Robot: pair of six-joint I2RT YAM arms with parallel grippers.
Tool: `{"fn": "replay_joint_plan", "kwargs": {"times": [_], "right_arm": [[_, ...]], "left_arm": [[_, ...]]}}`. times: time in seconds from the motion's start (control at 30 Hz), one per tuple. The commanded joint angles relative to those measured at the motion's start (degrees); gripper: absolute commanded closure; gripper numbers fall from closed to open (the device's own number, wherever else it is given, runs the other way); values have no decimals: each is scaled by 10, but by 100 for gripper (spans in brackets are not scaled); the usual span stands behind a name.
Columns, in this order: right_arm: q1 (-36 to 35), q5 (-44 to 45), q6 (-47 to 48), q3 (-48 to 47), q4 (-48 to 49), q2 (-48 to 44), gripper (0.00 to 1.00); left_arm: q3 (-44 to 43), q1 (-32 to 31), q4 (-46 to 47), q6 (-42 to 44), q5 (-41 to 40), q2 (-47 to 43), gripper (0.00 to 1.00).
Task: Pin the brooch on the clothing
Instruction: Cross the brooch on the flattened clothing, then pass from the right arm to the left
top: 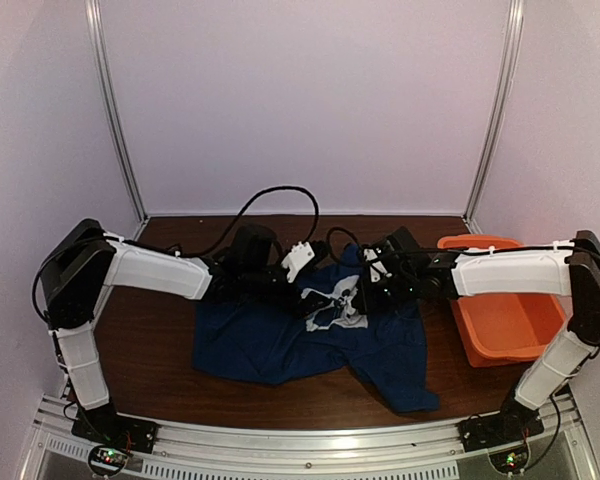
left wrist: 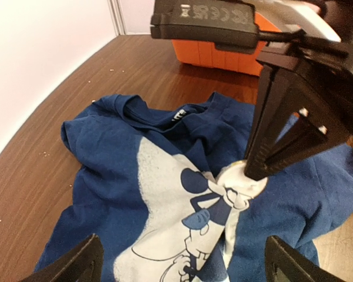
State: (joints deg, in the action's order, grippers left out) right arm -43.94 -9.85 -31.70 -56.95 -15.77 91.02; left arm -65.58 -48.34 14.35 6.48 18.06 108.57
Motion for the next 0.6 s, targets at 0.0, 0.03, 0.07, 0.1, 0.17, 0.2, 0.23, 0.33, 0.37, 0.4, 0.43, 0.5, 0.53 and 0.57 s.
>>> {"fn": "replay_joint_plan", "kwargs": {"times": [0.0, 0.03, 0.07, 0.1, 0.17, 0.2, 0.23, 0.33, 0.37, 0.4, 0.43, 0.5, 0.53, 0.57], "right_arm": [[11, -75, 50, -4, -30, -13, 100], [13, -87, 59, -7, -35, -12, 100], [15, -101, 67, -12, -44, -11, 100], [16, -109, 75, -17, -52, -10, 100], [21, -130, 92, -27, -69, -12, 100], [22, -141, 100, -30, -73, -13, 100], [25, -153, 107, -33, -78, -15, 100], [30, -178, 127, -44, -92, -20, 100], [31, -183, 133, -46, -94, -22, 100], [31, -186, 138, -49, -96, -23, 100], [31, -190, 142, -52, -99, -24, 100], [33, -193, 149, -57, -105, -22, 100], [34, -193, 151, -58, -105, -21, 100], [34, -195, 153, -60, -106, -19, 100]], "left_arm": [[35, 13, 70, 41, 68, -20, 2], [36, 13, 72, 55, 82, -18, 2], [37, 14, 73, 65, 96, -15, 2], [39, 13, 76, 75, 108, -11, 2], [42, 13, 88, 89, 125, -5, 2], [42, 13, 94, 92, 132, -2, 2], [39, 13, 97, 97, 139, 4, 2], [20, 13, 83, 116, 159, 21, 2], [15, 13, 77, 121, 168, 25, 2], [9, 13, 70, 127, 176, 31, 2], [3, 13, 63, 132, 185, 37, 2], [-14, 13, 36, 148, 204, 49, 3], [-22, 13, 24, 153, 213, 53, 4], [-31, 13, 12, 159, 221, 60, 5]]}}
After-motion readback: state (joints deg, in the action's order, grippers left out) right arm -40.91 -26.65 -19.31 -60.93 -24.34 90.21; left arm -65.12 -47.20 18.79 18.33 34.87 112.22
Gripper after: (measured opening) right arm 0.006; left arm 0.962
